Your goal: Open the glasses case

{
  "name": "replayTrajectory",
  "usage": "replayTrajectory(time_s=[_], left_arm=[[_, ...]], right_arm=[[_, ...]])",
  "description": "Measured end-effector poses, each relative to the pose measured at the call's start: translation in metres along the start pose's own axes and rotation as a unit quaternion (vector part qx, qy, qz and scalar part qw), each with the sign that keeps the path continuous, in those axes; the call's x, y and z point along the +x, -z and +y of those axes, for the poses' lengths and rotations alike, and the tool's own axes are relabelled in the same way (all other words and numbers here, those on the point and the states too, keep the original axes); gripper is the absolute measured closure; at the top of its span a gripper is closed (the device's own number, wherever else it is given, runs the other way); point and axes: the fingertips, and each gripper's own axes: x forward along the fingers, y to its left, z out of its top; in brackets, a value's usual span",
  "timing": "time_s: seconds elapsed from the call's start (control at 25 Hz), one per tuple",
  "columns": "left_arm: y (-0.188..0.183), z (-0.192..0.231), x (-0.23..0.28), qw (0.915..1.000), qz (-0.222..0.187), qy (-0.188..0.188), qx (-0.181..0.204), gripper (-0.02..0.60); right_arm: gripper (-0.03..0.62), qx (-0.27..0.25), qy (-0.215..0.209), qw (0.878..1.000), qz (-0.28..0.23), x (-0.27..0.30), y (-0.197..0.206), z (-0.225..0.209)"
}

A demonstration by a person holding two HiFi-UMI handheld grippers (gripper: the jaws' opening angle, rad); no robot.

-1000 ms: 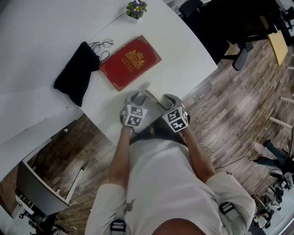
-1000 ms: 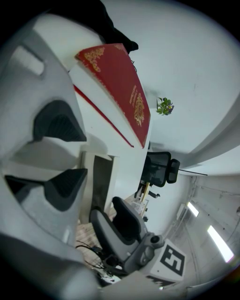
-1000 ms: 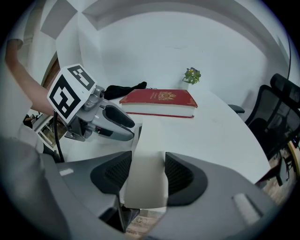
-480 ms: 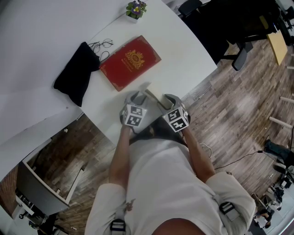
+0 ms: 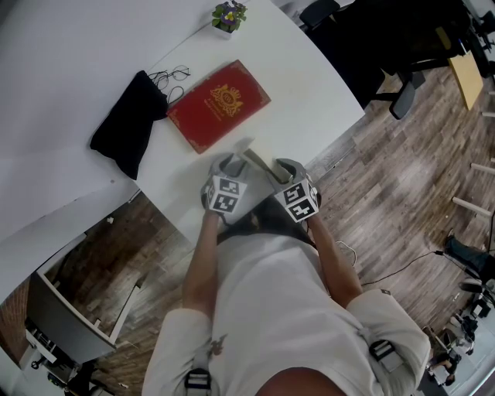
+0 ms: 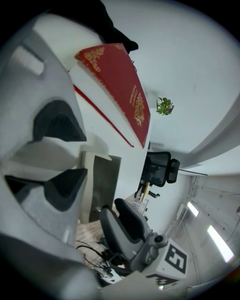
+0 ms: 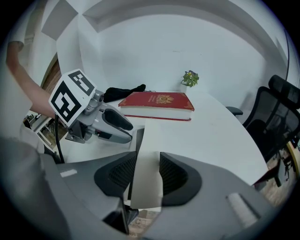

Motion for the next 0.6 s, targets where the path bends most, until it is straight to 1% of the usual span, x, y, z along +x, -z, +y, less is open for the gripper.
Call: replayTrajectory(time_s=[0.24, 0.6], left_arm=[[-0.0052, 0.0004, -0.0013, 1.0000, -0.006, 0.000, 0.004, 0.399], [-0.0017, -0.0001, -0.0005, 1.0000, -0.002, -0.002, 0.002, 0.399]], right_arm=[[0.453, 0.002, 0.001, 1.000, -0.004, -0.0011, -0.0014, -0.0021], [0.479, 0.004, 0.003, 1.000, -0.010, -0.0036, -0.0032, -0.0065]])
